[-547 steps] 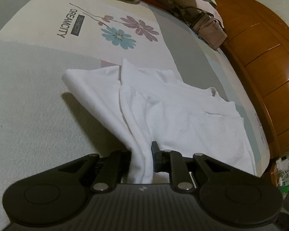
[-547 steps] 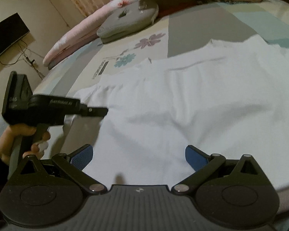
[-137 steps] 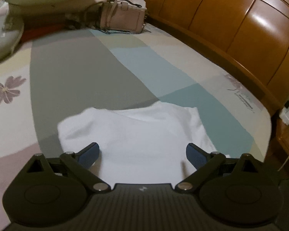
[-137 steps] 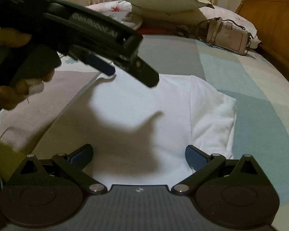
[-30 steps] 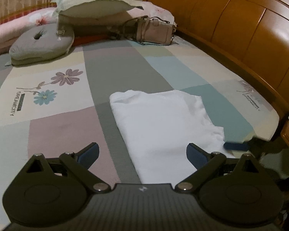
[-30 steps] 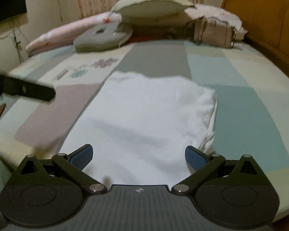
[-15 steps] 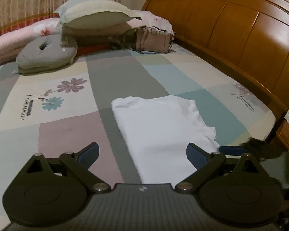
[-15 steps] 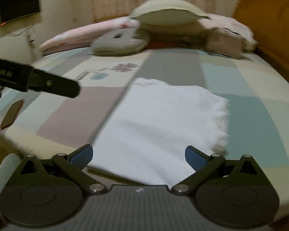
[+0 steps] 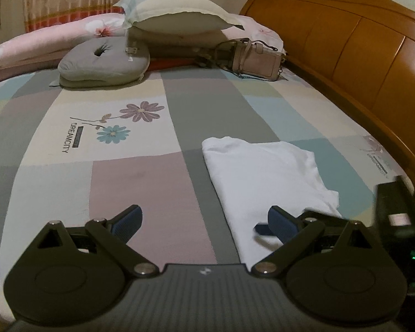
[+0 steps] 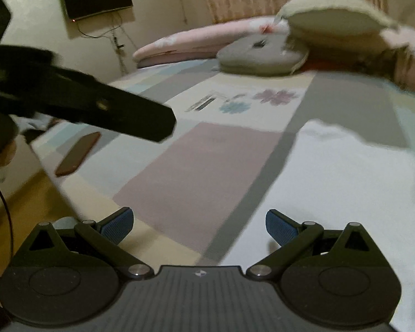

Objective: Fold clothes

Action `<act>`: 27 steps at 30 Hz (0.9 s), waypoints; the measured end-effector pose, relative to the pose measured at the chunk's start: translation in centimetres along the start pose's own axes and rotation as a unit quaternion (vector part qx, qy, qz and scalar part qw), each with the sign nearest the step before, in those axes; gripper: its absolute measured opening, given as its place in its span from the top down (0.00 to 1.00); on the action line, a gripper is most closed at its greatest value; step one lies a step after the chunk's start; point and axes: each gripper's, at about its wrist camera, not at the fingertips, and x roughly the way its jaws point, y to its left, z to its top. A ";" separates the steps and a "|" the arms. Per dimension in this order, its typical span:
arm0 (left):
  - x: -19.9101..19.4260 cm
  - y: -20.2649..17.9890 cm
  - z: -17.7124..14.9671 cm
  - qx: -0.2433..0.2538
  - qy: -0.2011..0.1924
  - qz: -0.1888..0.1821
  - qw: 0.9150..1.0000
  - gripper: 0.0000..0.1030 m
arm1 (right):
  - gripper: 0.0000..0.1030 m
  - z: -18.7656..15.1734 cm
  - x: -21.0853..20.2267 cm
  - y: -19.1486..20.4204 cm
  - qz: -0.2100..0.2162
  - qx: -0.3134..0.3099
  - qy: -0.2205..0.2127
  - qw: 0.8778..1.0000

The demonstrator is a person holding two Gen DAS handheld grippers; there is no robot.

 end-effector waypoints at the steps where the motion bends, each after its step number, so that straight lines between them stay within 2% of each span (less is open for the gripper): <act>1: 0.0 0.0 0.0 0.001 0.000 -0.001 1.000 0.06 | 0.00 -0.4 0.4 -0.2 0.004 0.006 0.012 1.000; 5: 1.1 -0.4 0.3 0.000 0.002 -0.014 1.000 0.06 | 0.00 -1.7 -0.4 -0.4 -0.005 0.008 0.025 1.000; 7: 1.6 -0.6 0.4 0.000 0.003 -0.022 1.000 0.06 | 0.00 -1.5 -2.2 -0.9 -0.019 0.001 0.006 1.000; 11: 3.6 -1.4 0.9 0.013 0.012 -0.045 0.999 0.06 | 0.00 0.0 -5.0 -3.4 -0.099 -0.015 -0.040 0.994; 14: 5.2 -1.9 1.2 0.010 0.020 -0.063 0.998 0.06 | 0.00 0.5 -4.7 -6.7 -0.138 0.013 -0.034 0.990; 16: 6.3 -2.2 1.2 0.011 0.028 -0.079 0.996 0.06 | 0.00 0.1 -4.0 -8.9 -0.150 0.042 -0.019 0.988; 19: 7.6 -2.7 1.4 0.016 0.034 -0.095 0.995 0.06 | 0.00 -1.7 -3.4 -10.4 -0.143 0.067 -0.023 0.987; 27: 12.9 -5.5 4.0 0.041 0.042 -0.142 0.988 0.06 | 0.00 -2.7 -3.2 -9.9 -0.156 0.049 -0.026 0.986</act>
